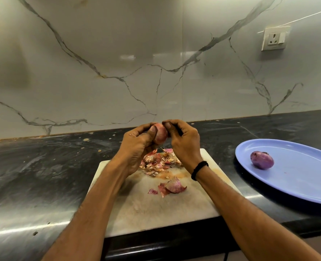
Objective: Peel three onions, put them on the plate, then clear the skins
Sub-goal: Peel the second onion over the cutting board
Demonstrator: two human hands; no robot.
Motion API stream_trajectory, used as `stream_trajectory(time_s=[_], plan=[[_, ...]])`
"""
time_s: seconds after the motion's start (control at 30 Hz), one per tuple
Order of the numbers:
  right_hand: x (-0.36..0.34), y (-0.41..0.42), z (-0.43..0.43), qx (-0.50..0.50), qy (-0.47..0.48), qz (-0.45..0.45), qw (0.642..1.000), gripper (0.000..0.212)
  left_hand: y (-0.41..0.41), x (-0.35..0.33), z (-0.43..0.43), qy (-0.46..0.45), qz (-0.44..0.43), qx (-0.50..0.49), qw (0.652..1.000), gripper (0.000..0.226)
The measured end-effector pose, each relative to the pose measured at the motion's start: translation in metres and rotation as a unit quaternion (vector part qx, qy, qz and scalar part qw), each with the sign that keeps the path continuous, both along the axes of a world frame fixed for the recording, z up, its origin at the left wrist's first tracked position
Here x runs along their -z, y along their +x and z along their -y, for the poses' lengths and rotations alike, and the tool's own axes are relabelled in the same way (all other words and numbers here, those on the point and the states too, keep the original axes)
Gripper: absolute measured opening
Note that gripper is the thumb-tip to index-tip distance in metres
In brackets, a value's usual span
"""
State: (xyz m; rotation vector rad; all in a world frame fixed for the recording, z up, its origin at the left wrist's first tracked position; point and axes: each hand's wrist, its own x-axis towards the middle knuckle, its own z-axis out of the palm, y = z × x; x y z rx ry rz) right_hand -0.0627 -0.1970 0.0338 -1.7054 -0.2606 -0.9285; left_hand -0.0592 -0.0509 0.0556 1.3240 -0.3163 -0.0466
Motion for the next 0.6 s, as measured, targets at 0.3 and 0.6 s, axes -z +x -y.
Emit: stream_trajectory(time_s=[0.3, 0.6], plan=[[-0.003, -0.011, -0.007, -0.068, -0.145, -0.054, 0.986, 0.055, -0.003, -0.005, -0.003, 0.028, -0.049, -0.060, 0.997, 0.046], [0.000, -0.010, -0.011, -0.035, -0.143, -0.047, 0.988, 0.048, 0.002, -0.004, -0.009, 0.124, -0.014, -0.081, 0.989, 0.060]])
